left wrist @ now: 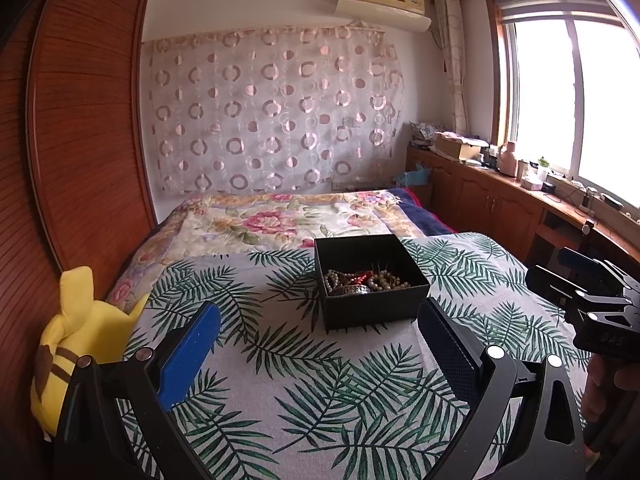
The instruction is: Organize jewelry
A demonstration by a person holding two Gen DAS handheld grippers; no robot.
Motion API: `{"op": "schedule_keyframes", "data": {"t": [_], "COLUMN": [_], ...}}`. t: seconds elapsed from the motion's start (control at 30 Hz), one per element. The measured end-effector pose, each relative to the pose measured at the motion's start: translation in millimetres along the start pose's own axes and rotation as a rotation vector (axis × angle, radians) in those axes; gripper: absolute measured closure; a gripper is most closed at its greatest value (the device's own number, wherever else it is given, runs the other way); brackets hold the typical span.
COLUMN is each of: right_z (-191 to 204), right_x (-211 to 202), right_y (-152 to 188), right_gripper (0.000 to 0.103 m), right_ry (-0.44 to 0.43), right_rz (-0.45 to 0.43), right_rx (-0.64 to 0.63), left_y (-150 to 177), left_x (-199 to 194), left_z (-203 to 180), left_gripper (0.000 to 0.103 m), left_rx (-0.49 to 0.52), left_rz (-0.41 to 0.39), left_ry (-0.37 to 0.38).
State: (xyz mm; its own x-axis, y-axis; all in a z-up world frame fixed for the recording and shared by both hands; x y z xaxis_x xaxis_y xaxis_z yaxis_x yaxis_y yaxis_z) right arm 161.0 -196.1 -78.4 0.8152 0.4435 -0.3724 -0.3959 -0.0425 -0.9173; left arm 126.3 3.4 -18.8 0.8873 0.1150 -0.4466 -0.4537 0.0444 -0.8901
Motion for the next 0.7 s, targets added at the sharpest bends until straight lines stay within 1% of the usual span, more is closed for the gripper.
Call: {"op": "schedule_keyframes", "data": {"t": [0.7], "right_z": [-0.7], "right_x": [-0.6], "right_y": [0.4], "right_gripper": [0.002], "right_ry": [0.0], "right_rz": [-0.001], "right_rx": [0.001], "left_y": [1.3], "left_x": [-1.2], "left_z": [-2.6], "left_gripper": [0.008], "left_rx": [0.001], "left_rz": [0.002], "left_ry": [0.003]}}
Point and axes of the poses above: each gripper's, at about its wrist camera, not at the fingertips, and x roughly the way its jaws point, z to its left, y to its underside, the point moved 6 cm from there along x, roughly the way its jaws point, and after that the axes turned 11 degrees about -y, right-handed, at the moved point
